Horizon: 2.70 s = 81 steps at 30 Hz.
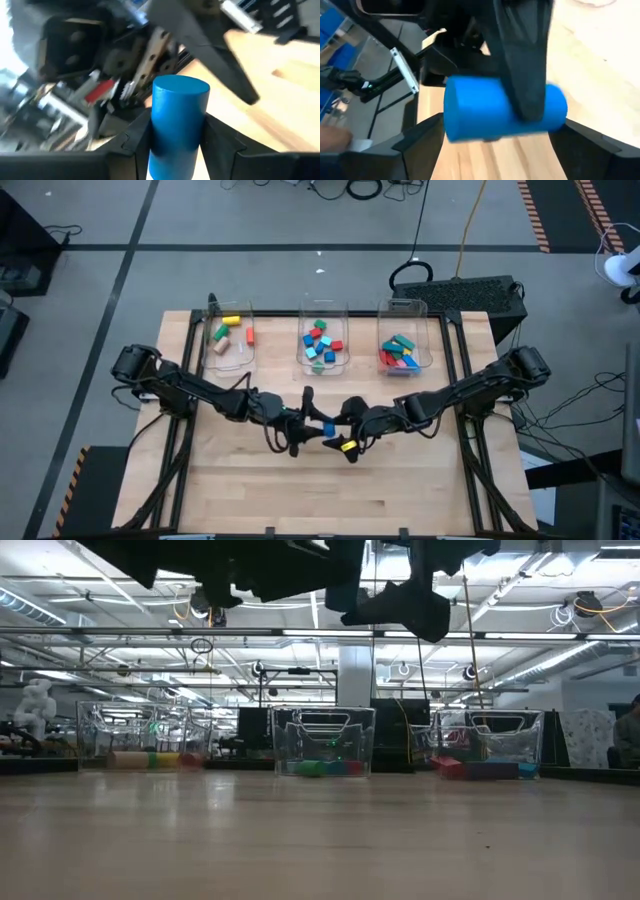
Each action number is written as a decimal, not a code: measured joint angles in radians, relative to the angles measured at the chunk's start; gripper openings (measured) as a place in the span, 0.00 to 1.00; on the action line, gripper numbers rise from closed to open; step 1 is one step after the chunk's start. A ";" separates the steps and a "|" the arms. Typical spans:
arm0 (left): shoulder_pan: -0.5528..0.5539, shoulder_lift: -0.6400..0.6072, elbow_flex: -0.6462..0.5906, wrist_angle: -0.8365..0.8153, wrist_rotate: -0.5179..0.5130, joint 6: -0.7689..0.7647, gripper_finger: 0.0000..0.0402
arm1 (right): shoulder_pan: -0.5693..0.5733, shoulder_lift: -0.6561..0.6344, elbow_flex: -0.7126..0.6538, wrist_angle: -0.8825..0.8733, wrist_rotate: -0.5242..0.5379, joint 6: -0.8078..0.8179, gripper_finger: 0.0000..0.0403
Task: Sort blocks by size
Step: Put the blue cylindrical block into the left transparent bin, then return to Home Position
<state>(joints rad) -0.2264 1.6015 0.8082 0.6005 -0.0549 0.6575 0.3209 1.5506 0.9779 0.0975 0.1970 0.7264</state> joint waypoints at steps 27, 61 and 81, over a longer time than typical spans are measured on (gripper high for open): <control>0.507 -0.544 -0.008 -1.086 -0.596 -0.808 0.34 | 0.042 0.035 -0.027 -0.411 0.300 0.146 0.82; 1.121 -0.305 -0.253 -0.880 -0.137 -0.882 0.37 | 0.075 0.071 -0.027 -0.424 0.269 0.168 0.82; 1.118 -0.483 -0.212 -0.900 -0.133 -0.801 0.46 | 0.075 0.070 -0.027 -0.425 0.271 0.167 0.82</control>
<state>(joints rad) 0.8912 1.1186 0.5960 -0.2994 -0.1879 -0.1430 0.3958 1.6211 0.9504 -0.3271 0.4677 0.8939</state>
